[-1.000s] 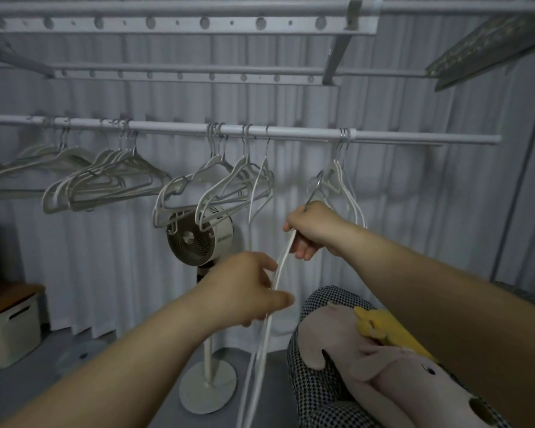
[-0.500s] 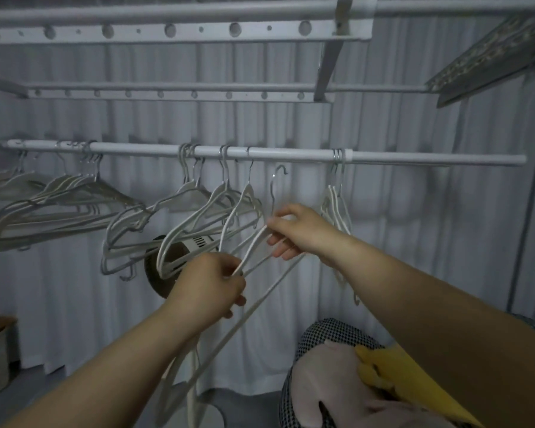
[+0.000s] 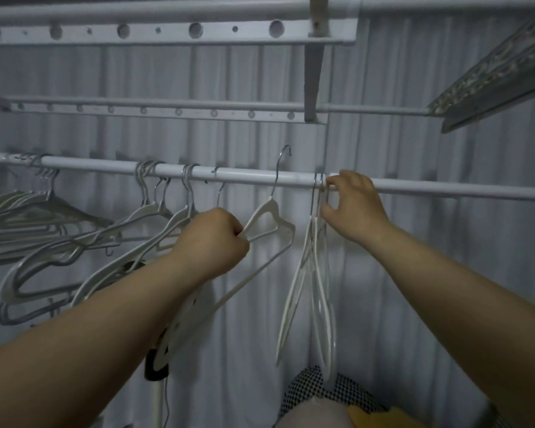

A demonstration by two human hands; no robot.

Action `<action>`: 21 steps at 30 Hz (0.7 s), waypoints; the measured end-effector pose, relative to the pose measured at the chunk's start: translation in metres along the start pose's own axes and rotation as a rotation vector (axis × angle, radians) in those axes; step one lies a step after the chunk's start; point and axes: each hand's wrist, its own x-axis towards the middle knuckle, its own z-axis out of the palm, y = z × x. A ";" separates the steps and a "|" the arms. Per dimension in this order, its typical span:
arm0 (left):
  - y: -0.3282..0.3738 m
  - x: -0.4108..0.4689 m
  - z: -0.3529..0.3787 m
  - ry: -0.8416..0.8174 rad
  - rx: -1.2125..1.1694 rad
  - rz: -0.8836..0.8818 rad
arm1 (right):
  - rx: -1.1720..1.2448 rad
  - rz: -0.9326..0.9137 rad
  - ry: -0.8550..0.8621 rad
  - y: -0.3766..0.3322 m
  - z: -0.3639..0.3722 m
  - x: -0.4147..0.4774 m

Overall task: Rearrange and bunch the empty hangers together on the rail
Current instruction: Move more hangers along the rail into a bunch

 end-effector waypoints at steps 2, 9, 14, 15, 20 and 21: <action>0.006 0.011 0.008 0.011 0.007 -0.001 | -0.039 -0.032 -0.033 0.007 0.000 0.009; 0.013 0.033 0.034 -0.040 -0.048 -0.043 | -0.102 -0.119 -0.085 0.020 0.010 0.021; 0.012 0.039 0.045 -0.108 -0.063 -0.088 | -0.113 -0.151 -0.097 0.021 0.008 0.020; 0.012 0.040 0.047 -0.119 -0.062 -0.094 | -0.120 -0.160 -0.100 0.021 0.008 0.020; 0.013 0.038 0.052 -0.136 -0.076 -0.092 | -0.124 -0.178 -0.110 0.022 0.008 0.019; 0.013 0.038 0.052 -0.134 -0.094 -0.084 | -0.127 -0.179 -0.110 0.022 0.008 0.019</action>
